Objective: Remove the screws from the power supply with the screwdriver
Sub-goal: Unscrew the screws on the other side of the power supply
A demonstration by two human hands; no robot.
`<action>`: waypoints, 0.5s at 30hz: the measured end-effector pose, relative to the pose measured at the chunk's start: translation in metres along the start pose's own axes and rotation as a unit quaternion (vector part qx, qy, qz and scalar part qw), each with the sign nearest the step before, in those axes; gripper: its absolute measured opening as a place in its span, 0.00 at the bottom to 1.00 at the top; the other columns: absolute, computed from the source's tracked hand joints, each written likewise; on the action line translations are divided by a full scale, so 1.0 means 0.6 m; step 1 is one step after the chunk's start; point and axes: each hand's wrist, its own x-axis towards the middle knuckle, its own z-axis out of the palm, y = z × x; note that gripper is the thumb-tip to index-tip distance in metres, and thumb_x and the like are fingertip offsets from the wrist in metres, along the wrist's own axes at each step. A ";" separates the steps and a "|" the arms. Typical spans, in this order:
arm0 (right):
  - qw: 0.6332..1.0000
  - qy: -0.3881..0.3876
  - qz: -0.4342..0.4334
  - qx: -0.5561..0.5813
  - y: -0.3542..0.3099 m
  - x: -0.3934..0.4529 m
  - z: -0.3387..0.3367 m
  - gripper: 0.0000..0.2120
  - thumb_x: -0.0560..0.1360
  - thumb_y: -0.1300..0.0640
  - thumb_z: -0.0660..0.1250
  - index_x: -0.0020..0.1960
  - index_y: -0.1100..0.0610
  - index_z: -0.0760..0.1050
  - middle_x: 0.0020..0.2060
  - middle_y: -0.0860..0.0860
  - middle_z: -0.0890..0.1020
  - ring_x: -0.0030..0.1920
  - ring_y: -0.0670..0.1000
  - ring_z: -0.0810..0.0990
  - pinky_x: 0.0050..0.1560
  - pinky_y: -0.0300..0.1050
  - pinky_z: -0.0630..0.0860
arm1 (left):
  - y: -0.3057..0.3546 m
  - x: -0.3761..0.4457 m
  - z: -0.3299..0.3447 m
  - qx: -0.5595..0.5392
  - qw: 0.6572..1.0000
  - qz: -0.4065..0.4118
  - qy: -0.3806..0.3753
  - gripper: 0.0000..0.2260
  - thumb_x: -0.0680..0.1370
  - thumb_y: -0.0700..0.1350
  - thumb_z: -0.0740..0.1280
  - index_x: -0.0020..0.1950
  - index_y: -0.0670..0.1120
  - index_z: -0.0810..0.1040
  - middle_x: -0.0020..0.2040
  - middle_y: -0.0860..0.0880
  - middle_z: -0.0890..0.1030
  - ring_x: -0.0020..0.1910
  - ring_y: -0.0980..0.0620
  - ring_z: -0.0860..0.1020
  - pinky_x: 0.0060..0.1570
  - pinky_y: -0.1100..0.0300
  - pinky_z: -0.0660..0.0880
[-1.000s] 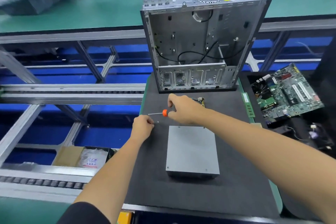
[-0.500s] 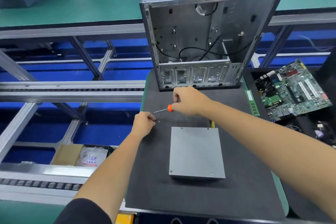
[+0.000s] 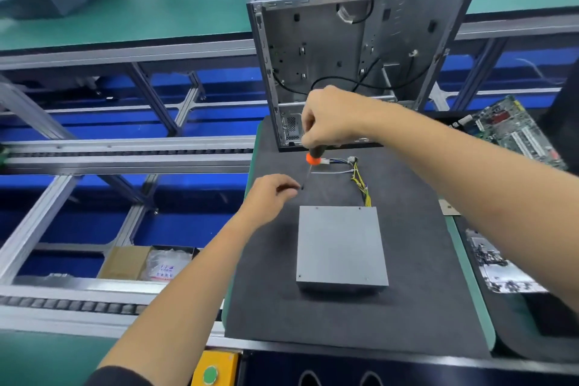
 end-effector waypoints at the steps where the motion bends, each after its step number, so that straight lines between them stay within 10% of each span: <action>1: 1.000 -0.004 -0.002 0.003 -0.003 -0.005 -0.010 0.09 0.65 0.56 0.67 0.34 0.61 0.80 0.24 0.53 0.81 0.20 0.47 0.71 0.21 0.33 0.64 | 0.012 -0.002 0.005 0.007 1.000 0.017 -0.008 0.05 0.76 0.41 0.69 0.49 0.49 0.83 0.44 0.57 0.82 0.44 0.61 0.78 0.46 0.72 0.72; 15: 0.999 -0.022 0.023 -0.011 0.011 -0.029 0.013 0.11 0.65 0.55 0.67 0.36 0.63 0.80 0.27 0.56 0.82 0.24 0.50 0.71 0.23 0.35 0.64 | 0.026 -0.014 0.052 -0.005 0.999 0.022 -0.042 0.05 0.76 0.37 0.68 0.45 0.45 0.83 0.45 0.52 0.80 0.43 0.59 0.77 0.43 0.78 0.67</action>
